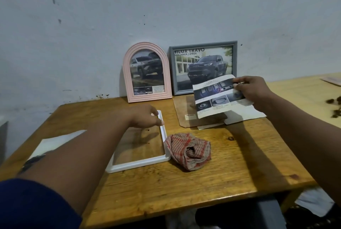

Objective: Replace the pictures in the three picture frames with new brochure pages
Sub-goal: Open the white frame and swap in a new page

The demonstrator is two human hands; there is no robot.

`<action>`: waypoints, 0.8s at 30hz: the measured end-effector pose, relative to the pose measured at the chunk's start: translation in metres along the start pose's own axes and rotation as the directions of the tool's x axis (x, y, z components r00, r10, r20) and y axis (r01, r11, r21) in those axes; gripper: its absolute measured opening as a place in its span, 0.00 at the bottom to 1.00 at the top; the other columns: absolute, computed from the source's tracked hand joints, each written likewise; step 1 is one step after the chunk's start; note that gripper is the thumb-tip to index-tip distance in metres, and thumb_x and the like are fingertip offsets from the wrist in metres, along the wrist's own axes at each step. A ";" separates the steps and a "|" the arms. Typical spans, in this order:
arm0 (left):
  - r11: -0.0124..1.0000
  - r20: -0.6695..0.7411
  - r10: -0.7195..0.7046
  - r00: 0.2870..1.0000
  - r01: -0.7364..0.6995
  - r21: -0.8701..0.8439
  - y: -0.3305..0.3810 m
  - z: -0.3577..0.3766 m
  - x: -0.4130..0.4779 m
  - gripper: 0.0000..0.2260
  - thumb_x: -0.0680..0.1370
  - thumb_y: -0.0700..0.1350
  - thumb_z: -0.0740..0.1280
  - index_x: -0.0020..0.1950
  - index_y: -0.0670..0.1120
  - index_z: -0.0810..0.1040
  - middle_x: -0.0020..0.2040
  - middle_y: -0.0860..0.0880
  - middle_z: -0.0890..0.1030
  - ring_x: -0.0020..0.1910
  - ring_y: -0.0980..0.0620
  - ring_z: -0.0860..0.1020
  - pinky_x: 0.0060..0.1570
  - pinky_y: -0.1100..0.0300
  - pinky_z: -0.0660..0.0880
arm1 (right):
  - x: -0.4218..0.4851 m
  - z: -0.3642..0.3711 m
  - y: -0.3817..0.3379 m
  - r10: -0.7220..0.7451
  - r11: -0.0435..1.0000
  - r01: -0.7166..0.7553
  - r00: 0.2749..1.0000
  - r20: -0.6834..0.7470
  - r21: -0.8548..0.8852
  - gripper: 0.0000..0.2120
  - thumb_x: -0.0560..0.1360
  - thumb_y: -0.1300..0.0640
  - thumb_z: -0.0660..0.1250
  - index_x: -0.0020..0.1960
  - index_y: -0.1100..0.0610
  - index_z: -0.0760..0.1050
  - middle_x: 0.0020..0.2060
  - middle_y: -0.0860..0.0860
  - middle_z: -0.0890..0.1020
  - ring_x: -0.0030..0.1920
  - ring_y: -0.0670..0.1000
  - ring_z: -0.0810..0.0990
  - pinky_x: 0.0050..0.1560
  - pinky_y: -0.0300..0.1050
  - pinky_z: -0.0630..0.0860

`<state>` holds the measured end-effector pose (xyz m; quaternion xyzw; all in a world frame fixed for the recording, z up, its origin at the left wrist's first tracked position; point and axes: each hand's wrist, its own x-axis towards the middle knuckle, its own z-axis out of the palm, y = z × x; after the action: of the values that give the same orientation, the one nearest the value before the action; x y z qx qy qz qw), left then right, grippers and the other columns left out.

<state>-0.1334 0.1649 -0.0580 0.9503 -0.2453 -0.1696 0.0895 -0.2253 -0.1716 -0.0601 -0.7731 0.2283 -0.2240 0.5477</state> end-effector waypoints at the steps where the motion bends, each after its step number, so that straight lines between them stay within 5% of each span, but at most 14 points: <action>1: 1.000 -0.024 0.019 1.000 -0.019 -0.010 0.006 0.002 0.005 0.29 0.78 0.63 0.67 0.76 0.52 0.70 0.77 0.49 0.69 0.73 0.47 0.68 0.69 0.50 0.66 | 0.000 -0.005 -0.002 -0.007 1.000 0.007 1.000 -0.014 -0.001 0.10 0.78 0.63 0.68 0.59 0.58 0.81 0.51 0.58 0.82 0.41 0.53 0.82 0.38 0.44 0.80; 6: 0.983 -0.151 0.168 0.974 -0.176 -0.042 0.056 0.018 0.037 0.29 0.78 0.59 0.69 0.77 0.51 0.69 0.76 0.47 0.69 0.73 0.44 0.68 0.69 0.49 0.68 | 0.014 -0.047 0.004 -0.001 0.996 -0.006 0.997 -0.071 -0.087 0.10 0.78 0.63 0.68 0.59 0.57 0.81 0.54 0.58 0.81 0.52 0.58 0.82 0.53 0.55 0.82; 16: 0.934 -0.168 0.344 0.924 -0.354 -0.033 0.143 0.064 0.103 0.27 0.79 0.57 0.65 0.77 0.50 0.68 0.76 0.49 0.69 0.73 0.46 0.67 0.70 0.47 0.67 | 0.051 -0.078 0.060 0.081 0.930 -0.053 0.995 0.062 -0.364 0.11 0.77 0.62 0.70 0.60 0.57 0.80 0.55 0.58 0.80 0.46 0.55 0.82 0.43 0.47 0.81; 20: 0.910 -0.130 0.414 0.901 -0.407 0.072 0.160 0.078 0.116 0.20 0.81 0.59 0.60 0.67 0.50 0.76 0.67 0.48 0.75 0.68 0.44 0.71 0.66 0.42 0.66 | 0.059 -0.061 0.078 0.064 0.858 0.014 0.989 0.136 -0.513 0.15 0.76 0.55 0.72 0.62 0.51 0.79 0.56 0.55 0.80 0.44 0.53 0.81 0.44 0.46 0.80; 24: 0.896 -0.148 0.441 0.885 -0.425 0.129 0.161 0.085 0.120 0.19 0.82 0.60 0.56 0.61 0.50 0.78 0.63 0.49 0.77 0.64 0.46 0.71 0.64 0.41 0.67 | 0.058 -0.047 0.087 0.023 0.699 0.120 0.981 0.190 -0.705 0.20 0.74 0.45 0.69 0.65 0.45 0.76 0.64 0.53 0.78 0.58 0.56 0.74 0.55 0.51 0.73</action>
<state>-0.1359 -0.0407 -0.1292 0.8858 -0.4499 -0.0505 0.1017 -0.2164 -0.2675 -0.1224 -0.9477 0.2251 -0.0599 0.2182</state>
